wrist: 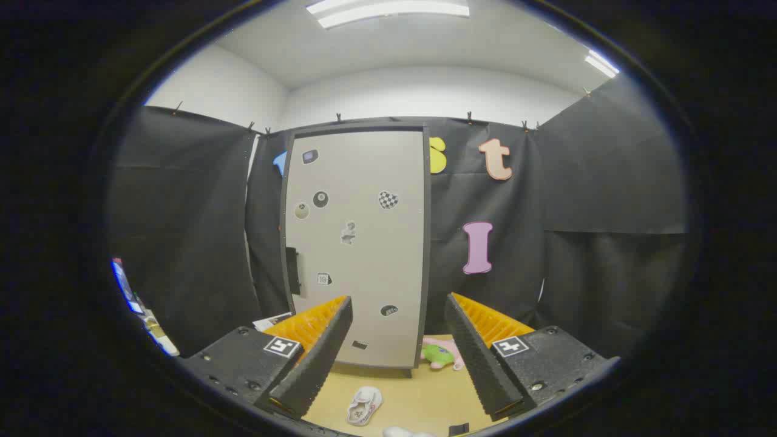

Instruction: Open the shoe cabinet door, grab the shoes and put them into the shoe cabinet, then close the shoe cabinet door.

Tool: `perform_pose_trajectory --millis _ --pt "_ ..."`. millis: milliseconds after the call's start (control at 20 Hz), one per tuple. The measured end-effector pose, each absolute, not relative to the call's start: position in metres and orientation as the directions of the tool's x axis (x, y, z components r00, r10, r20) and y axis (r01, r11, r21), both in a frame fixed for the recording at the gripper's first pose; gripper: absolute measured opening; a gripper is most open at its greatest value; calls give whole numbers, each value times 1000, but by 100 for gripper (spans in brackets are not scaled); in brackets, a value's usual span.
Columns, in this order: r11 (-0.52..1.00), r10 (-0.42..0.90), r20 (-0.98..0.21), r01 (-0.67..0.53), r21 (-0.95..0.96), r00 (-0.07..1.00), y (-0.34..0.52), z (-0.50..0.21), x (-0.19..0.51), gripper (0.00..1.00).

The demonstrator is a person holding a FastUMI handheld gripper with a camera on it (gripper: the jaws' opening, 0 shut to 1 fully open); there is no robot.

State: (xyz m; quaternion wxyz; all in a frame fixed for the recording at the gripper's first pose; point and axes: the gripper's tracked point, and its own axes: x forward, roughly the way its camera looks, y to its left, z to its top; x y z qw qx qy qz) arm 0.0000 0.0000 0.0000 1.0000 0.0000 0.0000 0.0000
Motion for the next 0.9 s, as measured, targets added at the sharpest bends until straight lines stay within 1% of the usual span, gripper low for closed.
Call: perform_pose_trajectory --millis 550,900 --pt "1000 -3 0 3 -25 1000 10 -4 1 100" --pt "1000 0 -52 -1 -28 999 43 -29 42 100"
